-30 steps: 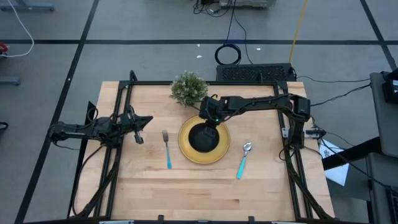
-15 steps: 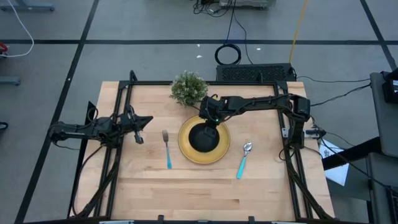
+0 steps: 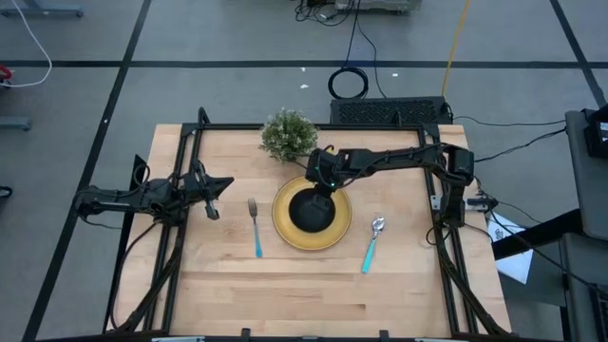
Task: Set table place
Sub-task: Put the black bowl on the yellow plate
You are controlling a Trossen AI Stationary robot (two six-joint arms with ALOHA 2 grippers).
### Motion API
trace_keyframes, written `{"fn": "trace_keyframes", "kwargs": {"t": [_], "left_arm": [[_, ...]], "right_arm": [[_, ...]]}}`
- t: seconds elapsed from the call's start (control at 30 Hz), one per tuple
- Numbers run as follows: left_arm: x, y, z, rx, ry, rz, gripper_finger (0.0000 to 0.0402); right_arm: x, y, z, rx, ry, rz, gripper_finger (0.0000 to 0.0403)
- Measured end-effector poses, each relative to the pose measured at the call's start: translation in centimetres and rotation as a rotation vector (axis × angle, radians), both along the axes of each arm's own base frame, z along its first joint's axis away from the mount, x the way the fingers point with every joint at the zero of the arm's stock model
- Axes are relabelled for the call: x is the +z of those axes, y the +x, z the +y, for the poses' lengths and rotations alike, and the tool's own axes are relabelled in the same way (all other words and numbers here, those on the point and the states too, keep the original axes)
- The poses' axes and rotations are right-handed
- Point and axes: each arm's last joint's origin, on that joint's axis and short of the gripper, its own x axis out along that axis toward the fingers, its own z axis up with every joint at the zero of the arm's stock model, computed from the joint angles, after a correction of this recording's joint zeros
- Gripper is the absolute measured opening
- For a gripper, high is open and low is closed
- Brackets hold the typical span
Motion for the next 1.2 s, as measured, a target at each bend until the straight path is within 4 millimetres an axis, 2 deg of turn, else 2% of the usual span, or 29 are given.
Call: {"fn": "trace_keyframes", "kwargs": {"t": [0.27,0.8,1.2], "left_arm": [[0.0,0.0,0.0,0.000,-0.002,0.001,0.0008],[-0.1,0.0,0.0,0.000,-0.002,0.007,0.0008],[-0.1,0.0,0.0,0.000,-0.001,0.007,0.0008]], "right_arm": [[-0.2,-0.5,-0.2,-0.008,0.015,0.051,0.0002],[-0.1,-0.3,-0.3,-0.010,0.007,0.026,0.0002],[-1.3,-1.2,-0.7,-0.040,0.033,0.042,0.0002]]}}
